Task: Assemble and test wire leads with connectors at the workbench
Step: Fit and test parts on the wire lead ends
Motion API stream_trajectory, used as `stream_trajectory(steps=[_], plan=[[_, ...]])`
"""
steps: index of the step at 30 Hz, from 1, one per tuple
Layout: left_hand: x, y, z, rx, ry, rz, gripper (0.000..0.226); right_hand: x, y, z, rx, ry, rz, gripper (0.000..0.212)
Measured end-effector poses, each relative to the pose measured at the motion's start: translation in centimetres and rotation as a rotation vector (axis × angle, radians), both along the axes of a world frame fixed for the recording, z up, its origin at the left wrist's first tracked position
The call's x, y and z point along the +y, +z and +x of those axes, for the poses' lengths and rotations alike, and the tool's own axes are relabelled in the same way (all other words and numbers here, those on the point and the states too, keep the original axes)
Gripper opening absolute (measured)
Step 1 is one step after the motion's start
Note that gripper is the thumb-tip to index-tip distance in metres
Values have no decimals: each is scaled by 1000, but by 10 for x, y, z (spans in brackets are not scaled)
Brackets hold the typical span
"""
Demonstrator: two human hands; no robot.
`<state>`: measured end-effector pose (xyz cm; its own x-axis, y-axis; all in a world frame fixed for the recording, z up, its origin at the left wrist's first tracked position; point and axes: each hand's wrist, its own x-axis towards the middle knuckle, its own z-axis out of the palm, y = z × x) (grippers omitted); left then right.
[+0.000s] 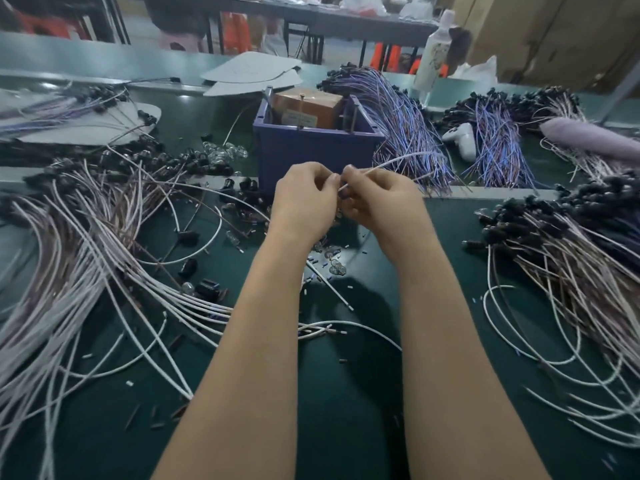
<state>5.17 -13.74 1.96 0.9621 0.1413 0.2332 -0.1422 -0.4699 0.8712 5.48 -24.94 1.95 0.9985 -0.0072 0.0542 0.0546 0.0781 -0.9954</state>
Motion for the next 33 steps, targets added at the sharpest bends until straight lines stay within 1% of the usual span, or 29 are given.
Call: stream_trajectory(steps=[1,3,6,8,9,10,11,13,14,15,16,18,19,20,21,23,24,26,29,33], plan=[[0,1,0,-8,13,3,15,2,0,0,-34,-3,-31,15],[2,1,-1,-7,1,-22,15,1,2,2,-79,-90,-23,15],[7,1,-1,32,-50,-48,16,-8,7,10,-98,-302,155,15],[10,0,0,58,-65,-57,17,-14,8,14,-85,-377,288,15],[12,0,0,68,-63,-55,18,-15,8,14,-61,-382,301,16],[13,-1,1,75,-56,-54,18,-16,9,13,-21,-361,246,19],[14,-2,2,80,-46,-55,18,-16,10,11,31,-313,117,24],[13,-5,4,89,-16,-51,17,-16,16,5,134,-143,-235,35],[12,-5,5,89,-2,-51,17,-14,23,2,137,-58,-361,38],[12,-6,5,86,7,-55,16,-12,30,-1,82,-8,-432,37],[11,-6,6,82,9,-60,16,-9,38,-2,-32,2,-470,33],[9,-7,6,74,-4,-52,16,0,48,-5,-331,-85,-571,22],[8,-6,6,71,-17,-42,17,4,50,-4,-440,-127,-647,16],[7,-6,5,64,-31,-37,17,6,49,-4,-489,-134,-758,15],[7,-6,5,55,-44,-37,17,7,45,-3,-478,-102,-885,19],[7,-6,5,39,-54,-57,16,2,32,3,-337,44,-1074,25],[8,-6,5,36,-51,-70,16,0,27,5,-268,105,-1111,25],[10,-7,5,38,-47,-81,16,-4,22,6,-212,150,-1090,23],[12,-7,4,44,-56,-94,14,-7,20,7,-196,123,-980,19],[15,-6,4,61,-67,-99,14,-12,16,8,-184,124,-963,21]])
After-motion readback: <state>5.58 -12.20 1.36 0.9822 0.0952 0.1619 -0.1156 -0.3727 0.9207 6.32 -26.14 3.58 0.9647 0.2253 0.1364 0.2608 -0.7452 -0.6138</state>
